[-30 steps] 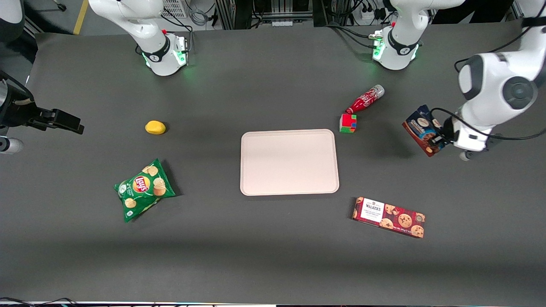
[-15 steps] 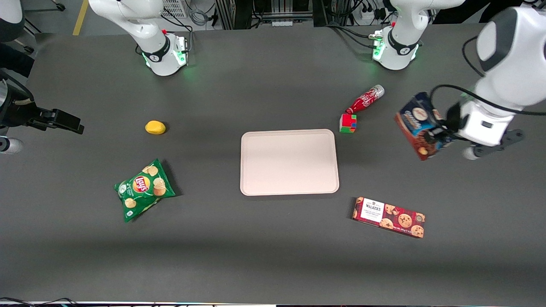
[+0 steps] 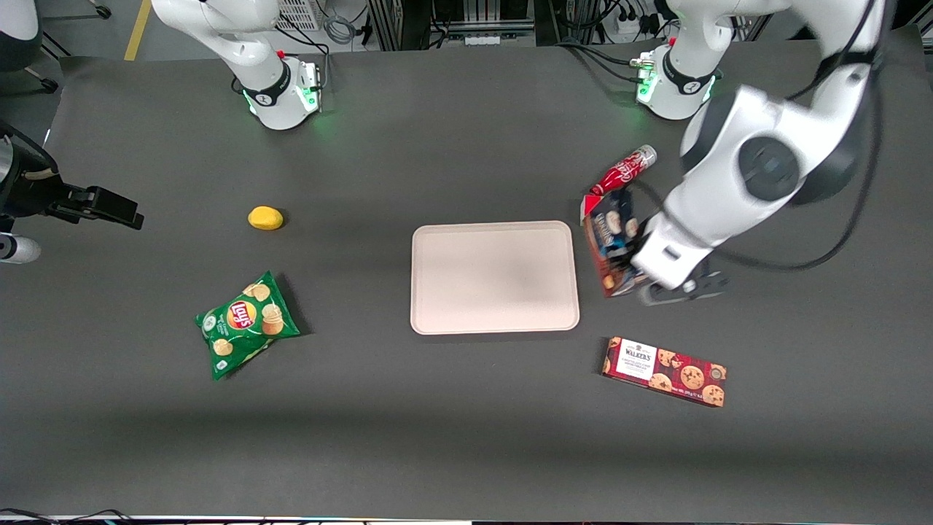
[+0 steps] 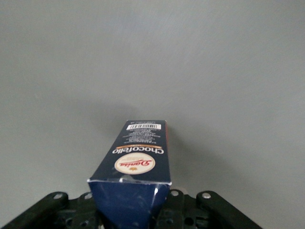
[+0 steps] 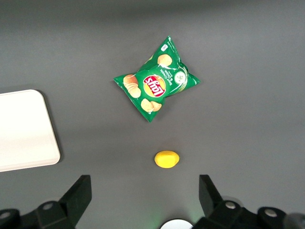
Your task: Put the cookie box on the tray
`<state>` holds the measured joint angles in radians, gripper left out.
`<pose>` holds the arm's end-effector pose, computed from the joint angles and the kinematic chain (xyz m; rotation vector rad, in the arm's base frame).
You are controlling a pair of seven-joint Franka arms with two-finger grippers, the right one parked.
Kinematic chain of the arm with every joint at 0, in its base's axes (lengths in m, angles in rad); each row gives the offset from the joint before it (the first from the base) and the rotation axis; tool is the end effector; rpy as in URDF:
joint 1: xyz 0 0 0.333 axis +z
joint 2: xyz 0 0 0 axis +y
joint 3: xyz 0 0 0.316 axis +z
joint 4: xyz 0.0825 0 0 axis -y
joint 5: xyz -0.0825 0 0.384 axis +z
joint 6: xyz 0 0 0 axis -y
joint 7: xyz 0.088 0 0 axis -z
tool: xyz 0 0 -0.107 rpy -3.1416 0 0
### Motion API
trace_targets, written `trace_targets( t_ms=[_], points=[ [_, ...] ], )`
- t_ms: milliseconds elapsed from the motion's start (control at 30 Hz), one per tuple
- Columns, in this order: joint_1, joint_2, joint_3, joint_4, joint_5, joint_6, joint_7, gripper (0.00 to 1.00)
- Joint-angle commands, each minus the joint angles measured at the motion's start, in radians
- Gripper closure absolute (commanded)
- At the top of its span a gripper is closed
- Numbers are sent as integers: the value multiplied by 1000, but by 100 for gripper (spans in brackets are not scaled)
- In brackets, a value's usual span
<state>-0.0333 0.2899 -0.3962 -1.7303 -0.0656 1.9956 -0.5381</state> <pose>0.5834 -0.2501 0.4242 2.9815 0.2249 -0.1233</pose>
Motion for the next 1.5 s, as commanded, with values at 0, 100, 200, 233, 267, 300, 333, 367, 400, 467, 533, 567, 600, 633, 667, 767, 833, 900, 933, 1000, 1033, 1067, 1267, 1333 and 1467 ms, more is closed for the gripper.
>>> trace_targets(
  t_ms=[0,100,200,233,267,300,333,367,400,467,533,567,600,633,667,767,833,900,933,1000,1033,1067,1267,1333,1467],
  points=[
    [-22,138,-21,46,39,72,-17,83],
    [-26,207,-35,43,52,150,-19,83],
    [-48,253,-43,40,111,196,-43,83],
    [-51,264,-46,40,131,200,-71,83],
    [-51,275,-55,38,154,204,-95,83],
    [-51,285,-65,38,182,207,-114,83],
    [-51,297,-75,38,216,210,-127,83],
    [-51,308,-81,38,243,213,-134,83],
    [-51,316,-84,38,262,215,-137,83],
    [-51,325,-86,31,277,224,-138,83],
    [-51,325,-86,26,279,227,-138,84],
    [-51,325,-86,26,279,227,-138,84],
    [-51,325,-86,25,279,226,-138,83],
    [-53,325,-86,25,279,227,-138,80],
    [-53,325,-86,25,280,227,-138,68],
    [-53,327,-86,26,280,226,-129,3],
    [-51,327,-86,26,280,221,-132,0],
    [-50,327,-86,26,280,209,-131,0],
    [-48,325,-86,26,280,206,-128,0],
    [-46,318,-86,28,280,197,-128,0],
    [-43,310,-86,28,280,193,-128,0],
    [-40,298,-86,28,280,183,-126,0],
    [-27,197,-79,72,262,10,-123,0],
    [-20,166,-73,110,250,-70,-125,0],
    [0,104,-60,211,222,-277,-97,0]
  ],
)
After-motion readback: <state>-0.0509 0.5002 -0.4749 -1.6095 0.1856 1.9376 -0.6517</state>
